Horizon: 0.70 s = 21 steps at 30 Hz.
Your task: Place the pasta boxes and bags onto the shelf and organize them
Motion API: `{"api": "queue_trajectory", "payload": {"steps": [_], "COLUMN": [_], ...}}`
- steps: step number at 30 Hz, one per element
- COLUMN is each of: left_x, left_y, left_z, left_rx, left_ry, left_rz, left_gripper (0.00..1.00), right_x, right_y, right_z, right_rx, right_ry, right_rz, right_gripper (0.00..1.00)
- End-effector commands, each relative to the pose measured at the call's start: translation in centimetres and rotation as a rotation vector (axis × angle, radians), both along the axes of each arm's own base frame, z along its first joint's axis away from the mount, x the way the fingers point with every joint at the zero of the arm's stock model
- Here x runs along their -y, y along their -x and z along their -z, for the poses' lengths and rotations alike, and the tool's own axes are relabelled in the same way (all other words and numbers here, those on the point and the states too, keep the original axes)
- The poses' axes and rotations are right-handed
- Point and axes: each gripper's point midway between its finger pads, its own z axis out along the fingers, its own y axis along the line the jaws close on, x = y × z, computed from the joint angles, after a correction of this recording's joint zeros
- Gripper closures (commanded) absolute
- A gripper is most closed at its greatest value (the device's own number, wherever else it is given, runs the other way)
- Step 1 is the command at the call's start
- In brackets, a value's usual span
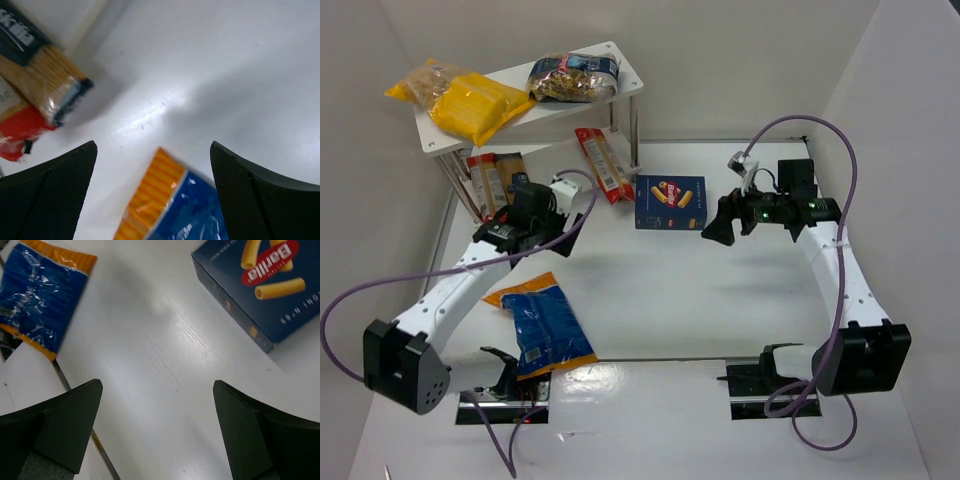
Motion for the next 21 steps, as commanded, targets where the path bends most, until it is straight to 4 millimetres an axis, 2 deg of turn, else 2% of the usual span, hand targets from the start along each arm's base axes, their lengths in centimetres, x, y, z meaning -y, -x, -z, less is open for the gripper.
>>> {"api": "queue_trajectory", "payload": {"steps": [1,2,3,4,5,6,7,9,10,13,16,19,20,21], "left_x": [1.5,2.2,2.3,1.9,1.3,0.1,-0.4,-2.0,-2.5,-5.6,-8.8,-11.0,-11.3,-11.6], "left_y": [4.3,5.4,6.0,6.8,7.4,7.1,7.7,7.6,8.0,7.5,7.0,7.2,7.5,7.5], "left_z": [-1.2,-2.7,-3.1,-4.6,-4.0,-4.8,-6.5,-7.7,-8.9,-9.0,-8.5,-8.3,-8.8,-8.8], "left_rx": [-0.058,-0.029,-0.019,0.041,0.049,0.097,0.157,0.228,0.279,0.305,0.303,0.301,0.322,0.324], "left_ry": [0.074,0.122,0.136,0.159,0.161,0.169,0.2,0.21,0.232,0.226,0.197,0.19,0.189,0.188], "left_rz": [0.15,0.193,0.207,0.209,0.195,0.154,0.141,0.074,0.048,-0.102,-0.245,-0.323,-0.336,-0.347], "left_gripper": [0.01,0.01,0.01,0.01,0.01,0.01,0.01,0.0,0.0,0.0,0.0,0.0,0.0,0.0], "right_x": [2.3,2.7,3.4,3.6,4.0,5.5,6.4,8.6,9.1,10.7,12.5,13.4,14.2,15.2], "right_y": [-0.8,-0.4,-0.2,0.2,0.6,0.2,0.5,0.6,0.9,1.0,1.0,1.8,1.7,1.9], "right_z": [0.5,1.5,1.3,1.5,2.2,2.4,2.2,1.8,2.4,2.2,1.1,0.4,-0.3,-0.2], "right_rx": [0.013,-0.023,-0.01,-0.023,-0.038,-0.031,-0.022,-0.016,-0.028,0.009,0.09,0.128,0.173,0.187], "right_ry": [0.094,0.118,0.141,0.149,0.161,0.19,0.183,0.171,0.172,0.168,0.185,0.171,0.175,0.182], "right_rz": [0.176,0.195,0.239,0.258,0.281,0.361,0.414,0.501,0.52,0.599,0.697,0.753,0.789,0.831], "right_gripper": [0.0,0.0,0.0,0.0,0.0,0.0,0.0,0.0,0.0,0.0,0.0,0.0,0.0,0.0]}}
